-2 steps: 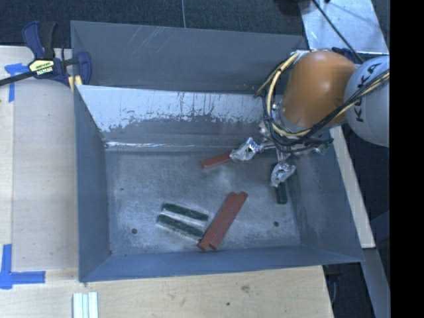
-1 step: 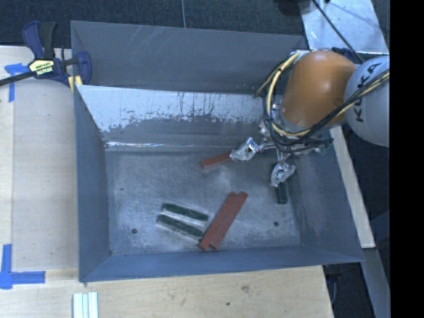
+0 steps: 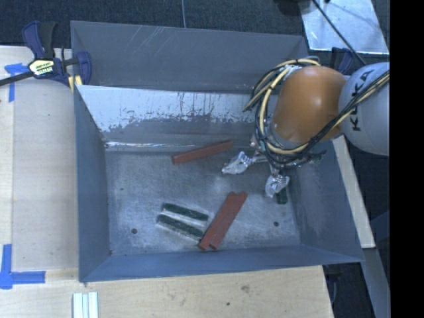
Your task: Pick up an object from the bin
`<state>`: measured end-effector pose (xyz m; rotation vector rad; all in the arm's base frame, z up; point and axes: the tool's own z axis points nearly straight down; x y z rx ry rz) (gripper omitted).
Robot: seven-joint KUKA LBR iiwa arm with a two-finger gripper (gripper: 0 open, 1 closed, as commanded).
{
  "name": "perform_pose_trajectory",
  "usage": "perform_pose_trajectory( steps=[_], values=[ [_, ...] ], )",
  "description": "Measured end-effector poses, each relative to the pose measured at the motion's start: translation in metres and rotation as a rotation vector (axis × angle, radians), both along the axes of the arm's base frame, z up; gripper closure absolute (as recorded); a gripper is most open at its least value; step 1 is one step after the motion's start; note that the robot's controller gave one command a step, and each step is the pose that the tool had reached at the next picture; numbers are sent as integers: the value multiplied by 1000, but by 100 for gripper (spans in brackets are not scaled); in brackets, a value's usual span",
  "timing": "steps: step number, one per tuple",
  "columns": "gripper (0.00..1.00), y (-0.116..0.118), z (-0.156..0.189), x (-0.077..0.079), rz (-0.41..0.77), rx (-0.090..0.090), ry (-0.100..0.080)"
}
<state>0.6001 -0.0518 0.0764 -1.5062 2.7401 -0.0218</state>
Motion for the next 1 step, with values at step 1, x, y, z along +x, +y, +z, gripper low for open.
perform_pose_trajectory(
  steps=[1],
  values=[
    [100,69,3,-70,221,7,4]
  ],
)
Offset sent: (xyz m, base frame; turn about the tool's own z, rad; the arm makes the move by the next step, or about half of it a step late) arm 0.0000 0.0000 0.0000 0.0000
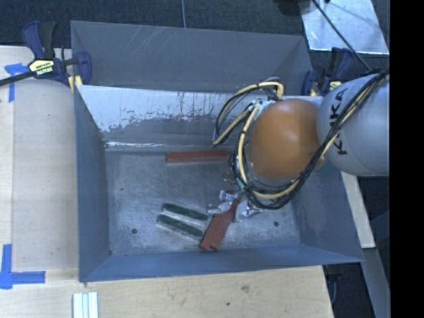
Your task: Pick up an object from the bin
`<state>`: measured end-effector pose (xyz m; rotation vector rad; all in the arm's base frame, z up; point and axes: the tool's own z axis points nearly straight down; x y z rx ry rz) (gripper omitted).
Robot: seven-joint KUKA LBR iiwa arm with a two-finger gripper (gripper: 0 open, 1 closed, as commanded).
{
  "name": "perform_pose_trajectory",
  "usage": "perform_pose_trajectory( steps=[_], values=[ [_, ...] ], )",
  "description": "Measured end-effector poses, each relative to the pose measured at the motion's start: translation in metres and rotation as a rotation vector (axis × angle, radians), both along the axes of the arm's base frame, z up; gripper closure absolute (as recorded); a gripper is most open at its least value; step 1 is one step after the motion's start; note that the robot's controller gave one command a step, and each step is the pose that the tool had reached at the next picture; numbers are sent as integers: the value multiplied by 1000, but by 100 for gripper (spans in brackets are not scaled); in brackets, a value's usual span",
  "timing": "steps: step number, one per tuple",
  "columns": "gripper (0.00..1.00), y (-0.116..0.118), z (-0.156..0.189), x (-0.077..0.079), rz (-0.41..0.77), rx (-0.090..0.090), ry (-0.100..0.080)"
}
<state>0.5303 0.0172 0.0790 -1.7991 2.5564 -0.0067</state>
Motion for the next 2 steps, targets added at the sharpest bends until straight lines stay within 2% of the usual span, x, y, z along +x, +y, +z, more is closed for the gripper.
perform_pose_trajectory(
  steps=[1,2],
  values=[
    [100,0,0,0,0,0,0],
    [100,-7,28,-7,24,-3,14]
  ],
)
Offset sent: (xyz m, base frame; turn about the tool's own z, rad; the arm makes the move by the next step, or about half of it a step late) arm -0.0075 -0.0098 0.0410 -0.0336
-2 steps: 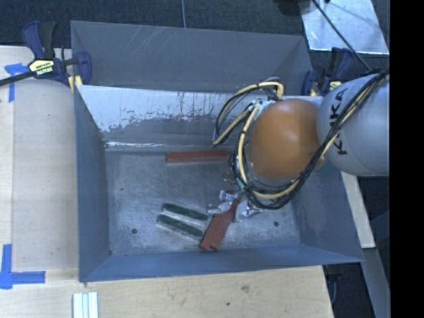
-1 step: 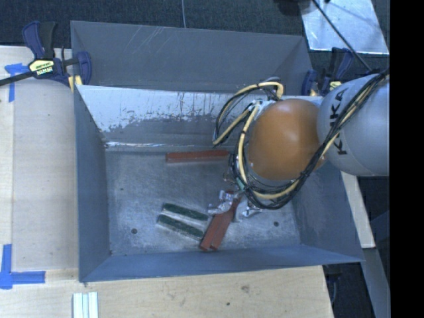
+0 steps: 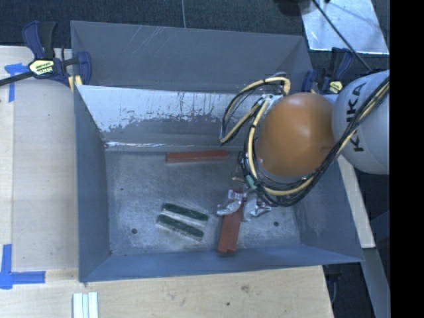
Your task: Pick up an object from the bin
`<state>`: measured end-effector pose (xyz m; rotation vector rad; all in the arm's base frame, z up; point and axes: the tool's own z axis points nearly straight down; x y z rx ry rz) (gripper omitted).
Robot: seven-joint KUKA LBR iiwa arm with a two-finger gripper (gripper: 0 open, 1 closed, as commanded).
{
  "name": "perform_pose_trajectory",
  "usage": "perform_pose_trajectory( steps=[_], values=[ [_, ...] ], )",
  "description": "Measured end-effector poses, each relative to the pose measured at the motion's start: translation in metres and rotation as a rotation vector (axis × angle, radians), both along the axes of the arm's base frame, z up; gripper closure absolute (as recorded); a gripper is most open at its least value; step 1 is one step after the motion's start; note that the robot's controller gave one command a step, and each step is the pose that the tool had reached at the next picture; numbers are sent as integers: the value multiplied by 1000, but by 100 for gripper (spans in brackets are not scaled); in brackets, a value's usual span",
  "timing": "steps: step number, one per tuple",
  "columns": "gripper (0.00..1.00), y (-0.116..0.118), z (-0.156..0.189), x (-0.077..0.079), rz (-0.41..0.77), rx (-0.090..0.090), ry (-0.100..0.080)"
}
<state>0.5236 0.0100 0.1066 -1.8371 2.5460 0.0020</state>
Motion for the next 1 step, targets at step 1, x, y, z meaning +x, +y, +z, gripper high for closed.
perform_pose_trajectory(
  steps=[1],
  values=[
    [100,2,107,8,49,0,-1]
  ],
)
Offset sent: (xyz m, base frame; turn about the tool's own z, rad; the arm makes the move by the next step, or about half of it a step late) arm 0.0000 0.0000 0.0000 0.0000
